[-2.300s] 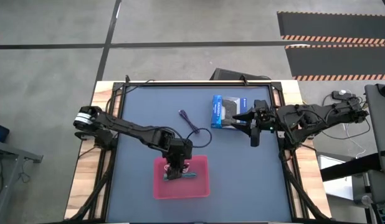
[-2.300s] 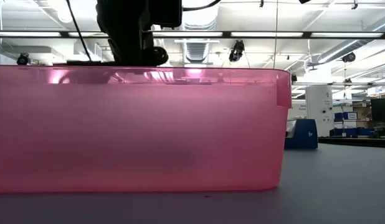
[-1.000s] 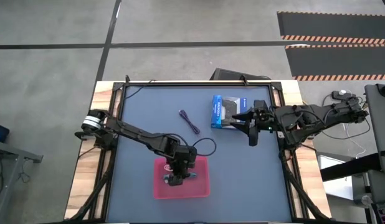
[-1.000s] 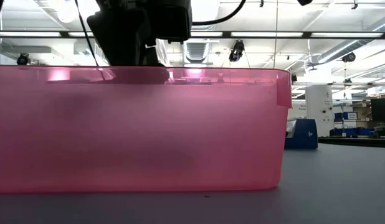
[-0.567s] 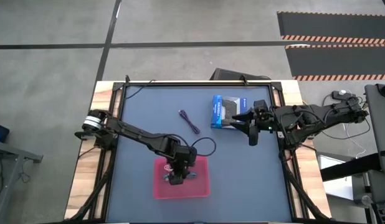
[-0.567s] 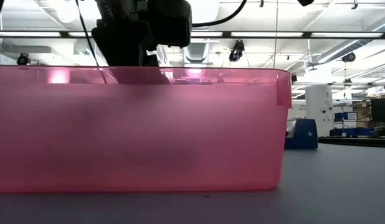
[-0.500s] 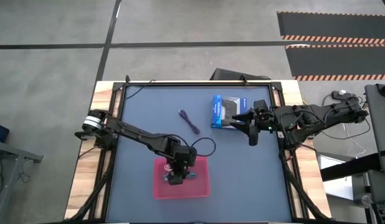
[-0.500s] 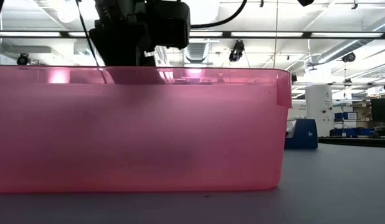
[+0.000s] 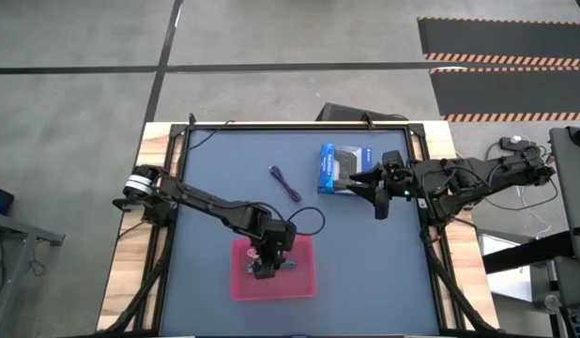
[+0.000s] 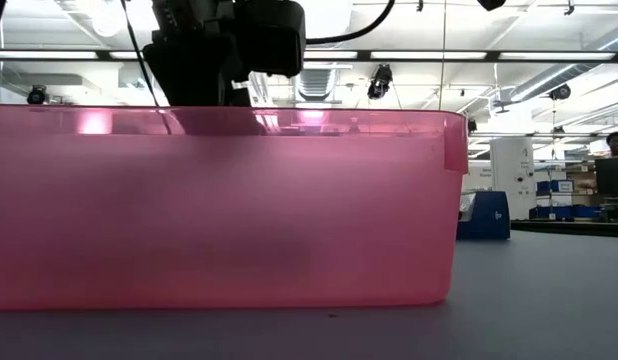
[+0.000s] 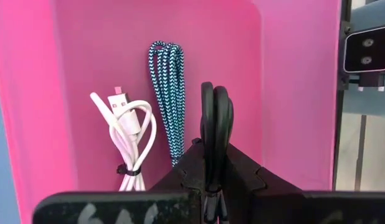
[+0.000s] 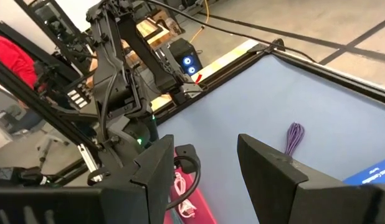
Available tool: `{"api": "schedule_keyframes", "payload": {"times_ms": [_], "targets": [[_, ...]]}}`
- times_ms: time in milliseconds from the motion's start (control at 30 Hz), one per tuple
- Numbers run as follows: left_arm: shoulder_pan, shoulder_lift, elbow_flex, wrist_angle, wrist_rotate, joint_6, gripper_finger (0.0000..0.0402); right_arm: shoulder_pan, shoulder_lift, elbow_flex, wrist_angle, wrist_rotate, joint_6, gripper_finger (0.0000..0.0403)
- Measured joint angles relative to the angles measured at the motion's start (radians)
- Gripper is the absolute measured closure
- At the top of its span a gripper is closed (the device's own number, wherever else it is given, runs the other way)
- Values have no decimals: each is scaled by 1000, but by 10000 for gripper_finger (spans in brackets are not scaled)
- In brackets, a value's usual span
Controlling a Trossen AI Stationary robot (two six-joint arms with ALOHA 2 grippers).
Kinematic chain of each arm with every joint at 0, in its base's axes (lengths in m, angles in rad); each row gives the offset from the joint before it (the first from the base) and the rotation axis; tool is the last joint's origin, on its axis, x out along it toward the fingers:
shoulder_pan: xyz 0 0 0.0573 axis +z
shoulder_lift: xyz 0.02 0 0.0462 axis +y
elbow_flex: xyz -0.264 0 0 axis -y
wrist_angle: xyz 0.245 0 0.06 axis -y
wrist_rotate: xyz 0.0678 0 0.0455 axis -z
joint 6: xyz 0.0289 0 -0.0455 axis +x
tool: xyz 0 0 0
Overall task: Pick and place USB-C Cables
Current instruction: Put the black charger cable into the pink bin
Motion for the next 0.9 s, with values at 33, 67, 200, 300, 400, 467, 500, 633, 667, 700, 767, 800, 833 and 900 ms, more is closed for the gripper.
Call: {"api": "schedule_keyframes", "payload": {"times_ms": [33,67,200,300,400,467,500,633,667,700,767,800,833,900], "targets": [[0,-2,0,0,6,-1,389,0,0,0,0,0,5,234],[0,-3,0,0,15,-2,389,0,0,0,0,0,9,234],[-2,-4,0,0,26,-2,389,0,0,0,-1,0,27,234],[-2,-4,0,0,26,-1,389,0,0,0,-1,-9,36,234],[-2,-4,0,0,26,-1,388,0,0,1,-1,-22,37,234],[-2,-4,0,1,26,-1,389,0,0,1,-1,-22,37,234],[-2,-4,0,1,26,-1,388,0,0,1,-2,-22,37,234],[-2,4,1,1,26,-1,388,0,0,1,-23,-22,35,234],[-2,6,1,4,26,-1,388,0,0,1,-28,-22,35,234],[-2,9,1,9,27,-1,388,0,0,1,-27,-22,35,234],[-2,12,1,5,27,-1,388,0,0,1,-26,-22,35,234],[-2,12,1,5,26,-1,388,0,0,1,-25,-23,35,234],[-2,12,1,9,27,-1,388,0,0,1,-24,-22,35,234],[-2,12,1,10,27,-1,388,0,0,1,-25,-22,34,234]]}}
